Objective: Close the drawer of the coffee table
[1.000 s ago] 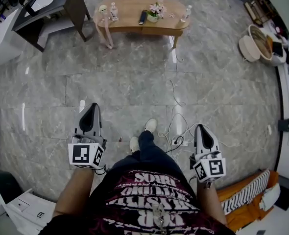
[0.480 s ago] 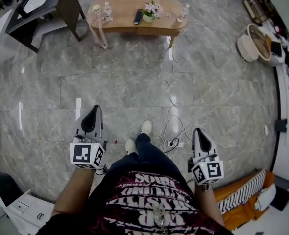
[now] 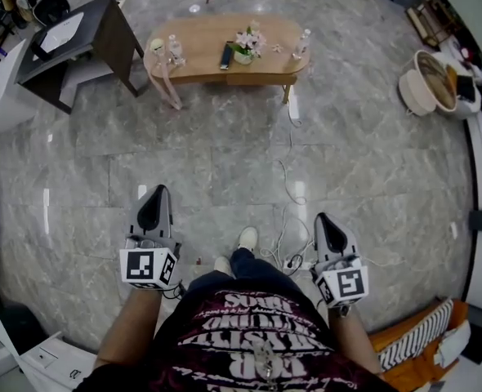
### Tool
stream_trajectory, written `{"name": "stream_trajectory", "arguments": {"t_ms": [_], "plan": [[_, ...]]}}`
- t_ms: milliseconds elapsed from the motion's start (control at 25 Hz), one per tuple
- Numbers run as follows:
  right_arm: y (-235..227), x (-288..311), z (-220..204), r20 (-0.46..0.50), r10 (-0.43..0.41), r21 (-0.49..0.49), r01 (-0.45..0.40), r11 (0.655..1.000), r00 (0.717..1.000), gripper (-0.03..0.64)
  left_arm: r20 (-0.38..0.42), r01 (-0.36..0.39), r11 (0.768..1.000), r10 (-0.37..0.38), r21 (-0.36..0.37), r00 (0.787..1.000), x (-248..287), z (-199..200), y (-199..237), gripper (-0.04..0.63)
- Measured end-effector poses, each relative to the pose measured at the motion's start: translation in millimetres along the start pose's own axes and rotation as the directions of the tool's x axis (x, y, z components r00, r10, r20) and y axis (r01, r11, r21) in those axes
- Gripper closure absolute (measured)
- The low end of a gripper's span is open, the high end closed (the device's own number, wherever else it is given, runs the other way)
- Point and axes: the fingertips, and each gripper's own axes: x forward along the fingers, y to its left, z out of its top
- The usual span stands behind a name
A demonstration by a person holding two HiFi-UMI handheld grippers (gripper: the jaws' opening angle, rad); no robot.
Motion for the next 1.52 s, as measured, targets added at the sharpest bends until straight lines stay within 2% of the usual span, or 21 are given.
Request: {"name": "stream_trajectory", "arguments": {"t_ms": [200,360,600,760,960,1080,1200,1520], "plan": [[-21.1,26.8,14.7,0.043,0.04,0.023,-0.041,0.999,0.998,0.581,0.0,-0.022,0.999,0.022,0.046,1.0,16.9,18.3,-8.5,0.571],[-27.7,37.9,15.8,0.054,0.071,0.036,-0.073,0.997,0.996,0.581,0.015,-0.051,0.997,0.05,0.051,0.999,18.9,26.7,-7.9,0.571],[-31.8,42.2,22.8,0.061,0.09,0.056,-0.094,0.994,0.994,0.581,0.08,-0.057,0.998,0.054,0.04,0.995,8.9,44.2,-10.7,0.571],[-26.1,47.6,24.5,0.064,0.103,0.052,-0.107,0.993,0.993,0.581,0.042,-0.027,0.997,0.025,0.066,0.999,8.9,38.8,-12.2,0.571],[-16.9,60.9,26.0,0.065,0.115,0.042,-0.118,0.992,0.991,0.581,0.023,-0.031,0.996,0.029,0.082,0.999,13.8,29.5,-1.7,0.571],[-16.1,64.3,29.8,0.058,0.116,0.026,-0.117,0.993,0.992,0.581,0.009,-0.035,0.997,0.034,0.071,0.999,25.7,23.7,2.7,0.571],[-19.1,68.5,36.6,0.061,0.105,-0.007,-0.105,0.994,0.993,0.581,0.021,-0.008,0.998,0.007,0.07,1.0,42.8,28.4,-0.7,0.571],[-27.1,77.5,44.8,0.049,0.088,-0.013,-0.087,0.996,0.995,0.581,-0.006,0.032,0.999,-0.031,0.035,0.999,64.9,21.2,-7.4,0.571]]}}
